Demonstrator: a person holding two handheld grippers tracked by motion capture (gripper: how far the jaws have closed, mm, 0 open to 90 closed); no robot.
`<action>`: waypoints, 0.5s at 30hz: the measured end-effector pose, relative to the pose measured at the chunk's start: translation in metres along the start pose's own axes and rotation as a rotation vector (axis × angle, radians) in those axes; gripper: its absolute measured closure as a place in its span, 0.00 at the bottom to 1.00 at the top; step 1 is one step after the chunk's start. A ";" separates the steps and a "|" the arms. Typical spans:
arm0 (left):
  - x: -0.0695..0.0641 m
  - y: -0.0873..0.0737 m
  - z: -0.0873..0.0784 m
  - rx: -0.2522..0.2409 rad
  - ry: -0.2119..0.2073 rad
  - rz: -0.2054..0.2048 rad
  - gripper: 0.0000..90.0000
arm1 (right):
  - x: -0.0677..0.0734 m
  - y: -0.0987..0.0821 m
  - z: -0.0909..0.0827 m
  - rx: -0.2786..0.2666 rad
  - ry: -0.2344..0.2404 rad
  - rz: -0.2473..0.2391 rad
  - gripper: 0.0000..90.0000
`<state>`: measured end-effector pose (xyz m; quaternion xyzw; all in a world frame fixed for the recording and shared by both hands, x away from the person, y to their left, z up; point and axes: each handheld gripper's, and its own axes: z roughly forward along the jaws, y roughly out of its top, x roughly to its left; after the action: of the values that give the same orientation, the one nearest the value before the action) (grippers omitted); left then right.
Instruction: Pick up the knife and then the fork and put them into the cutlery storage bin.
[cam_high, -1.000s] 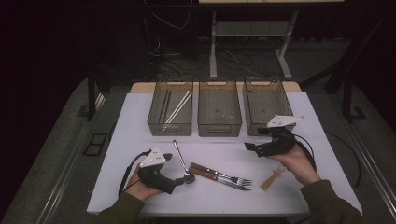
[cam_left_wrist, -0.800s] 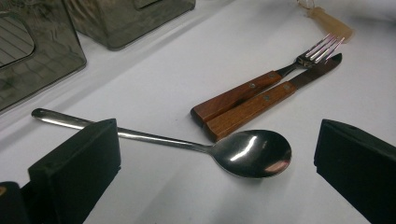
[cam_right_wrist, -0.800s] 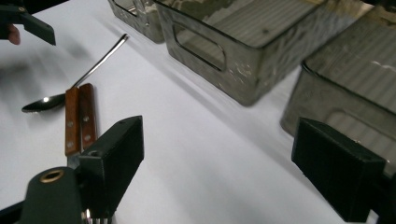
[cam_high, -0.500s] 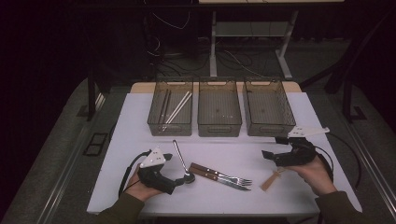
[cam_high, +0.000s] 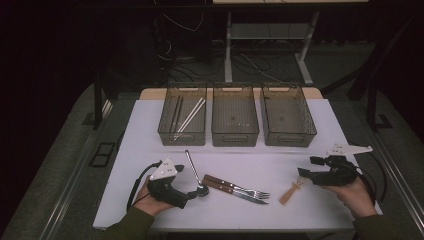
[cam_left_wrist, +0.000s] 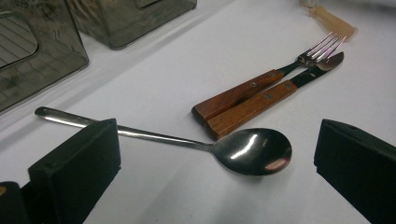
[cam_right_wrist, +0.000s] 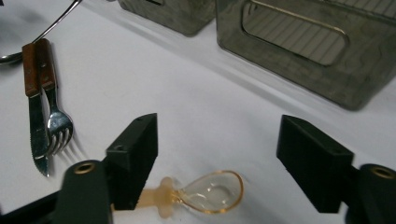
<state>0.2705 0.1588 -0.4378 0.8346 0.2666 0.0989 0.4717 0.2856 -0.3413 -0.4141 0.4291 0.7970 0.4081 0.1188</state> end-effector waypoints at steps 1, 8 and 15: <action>0.000 0.000 0.000 0.000 0.001 0.003 0.00 | -0.002 -0.002 -0.001 0.002 0.001 0.006 0.36; 0.000 0.000 0.000 0.002 0.003 -0.001 0.00 | -0.011 -0.011 0.002 0.049 -0.002 0.024 0.52; 0.000 0.000 0.000 0.001 0.002 0.000 0.00 | -0.015 -0.016 0.013 0.102 0.034 0.049 0.65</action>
<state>0.2705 0.1593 -0.4379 0.8349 0.2670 0.0997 0.4709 0.2923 -0.3505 -0.4369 0.4470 0.8078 0.3771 0.0731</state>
